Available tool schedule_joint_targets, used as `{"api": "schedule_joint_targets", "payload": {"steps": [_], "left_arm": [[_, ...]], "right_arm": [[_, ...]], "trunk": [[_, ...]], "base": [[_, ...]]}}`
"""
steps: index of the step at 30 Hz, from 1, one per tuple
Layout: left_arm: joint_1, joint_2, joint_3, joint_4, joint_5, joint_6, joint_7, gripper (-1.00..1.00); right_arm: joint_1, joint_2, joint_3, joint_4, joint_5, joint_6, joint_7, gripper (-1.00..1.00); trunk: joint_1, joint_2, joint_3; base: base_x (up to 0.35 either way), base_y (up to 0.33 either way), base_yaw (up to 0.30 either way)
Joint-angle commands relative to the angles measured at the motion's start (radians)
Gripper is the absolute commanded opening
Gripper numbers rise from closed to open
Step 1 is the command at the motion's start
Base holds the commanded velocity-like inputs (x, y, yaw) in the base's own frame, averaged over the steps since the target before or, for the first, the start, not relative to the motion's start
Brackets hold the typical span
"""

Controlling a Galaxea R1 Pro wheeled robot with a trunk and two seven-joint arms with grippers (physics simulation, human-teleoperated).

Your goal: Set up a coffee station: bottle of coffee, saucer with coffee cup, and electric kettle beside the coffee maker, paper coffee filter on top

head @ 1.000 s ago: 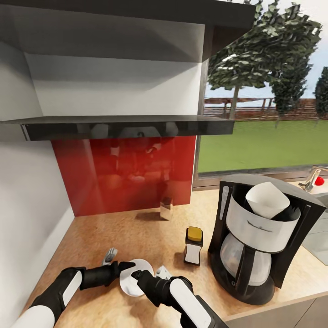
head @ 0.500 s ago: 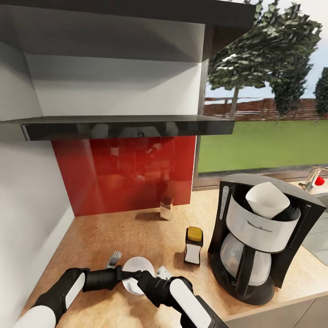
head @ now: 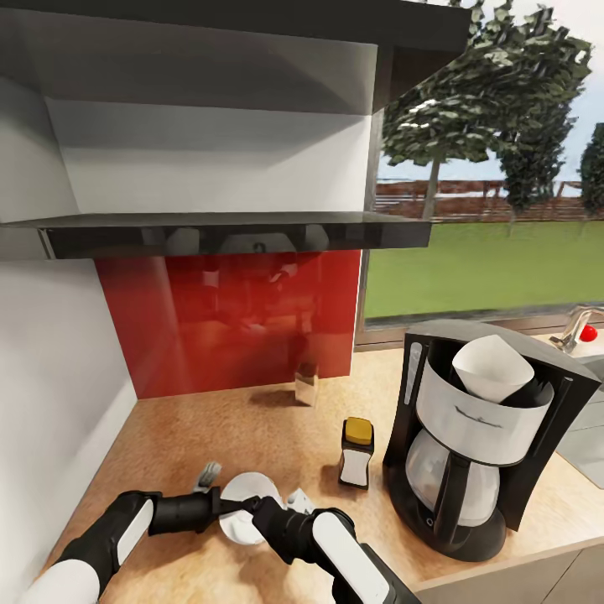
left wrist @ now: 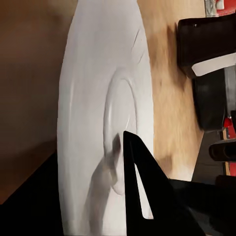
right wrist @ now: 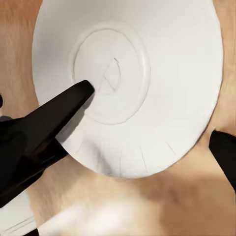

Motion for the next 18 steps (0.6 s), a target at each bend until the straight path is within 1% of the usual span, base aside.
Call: {"api": "schedule_joint_targets", "payload": {"steps": [1,2,3,4,6,8,11,15,16,17,18], "left_arm": [[-0.003,0.010,-0.003,0.001,-0.012,-0.005,0.000,-1.00],[-0.007,0.027,-0.002,0.001,-0.009,-0.001,-0.001,-1.00],[-0.008,0.038,-0.001,0.000,-0.008,0.000,-0.001,-1.00],[-0.011,0.064,0.002,-0.001,-0.004,0.004,-0.001,-1.00],[-0.013,0.084,0.013,-0.002,-0.002,0.006,-0.001,-1.00],[-0.023,0.106,0.035,-0.005,0.000,0.028,-0.001,-1.00],[-0.041,0.121,0.056,-0.022,0.001,0.066,-0.001,-1.00],[-0.049,0.135,0.066,-0.079,0.005,0.083,-0.008,-1.00],[-0.047,0.137,0.067,-0.105,0.021,0.086,-0.029,-1.00],[-0.046,0.138,0.067,-0.113,0.033,0.086,-0.045,-1.00],[-0.043,0.139,0.066,-0.121,0.049,0.086,-0.073,-1.00]], "right_arm": [[0.000,0.000,0.000,-0.002,0.001,0.003,-0.008,1.00],[0.000,0.000,0.000,-0.003,0.001,0.003,-0.008,1.00],[0.000,0.000,0.000,-0.004,0.001,0.003,-0.008,1.00],[0.000,0.000,0.000,-0.007,0.001,0.003,-0.008,1.00],[0.000,0.000,0.000,-0.017,0.002,0.003,-0.008,1.00],[0.000,0.000,-0.001,-0.031,0.003,0.003,-0.008,1.00],[0.000,0.000,-0.001,-0.040,0.003,0.003,-0.008,1.00],[0.000,0.000,-0.005,-0.047,0.004,0.003,-0.008,1.00],[0.000,0.000,-0.007,-0.069,0.004,0.004,-0.006,1.00],[0.000,0.000,-0.008,-0.089,0.005,0.004,-0.006,1.00],[0.000,0.000,-0.008,-0.125,0.006,0.005,-0.006,1.00]], "trunk": [[0.001,-0.001,-0.001],[0.001,-0.001,-0.001],[0.001,-0.001,-0.001],[0.001,-0.001,-0.001],[0.001,-0.001,-0.001],[0.001,-0.001,-0.001],[0.001,-0.001,-0.001],[0.001,-0.001,-0.001],[0.001,-0.001,-0.001],[0.001,-0.001,-0.001],[0.001,-0.001,-0.001]], "base": [[0.000,0.000,0.000],[0.000,0.000,0.000],[0.000,0.000,0.000],[0.000,0.000,0.000],[0.000,0.000,0.000],[0.000,0.000,0.000],[0.000,0.000,0.000],[0.000,0.000,0.000],[0.000,0.000,0.000],[0.000,0.000,0.000],[0.000,0.000,0.000]]}}
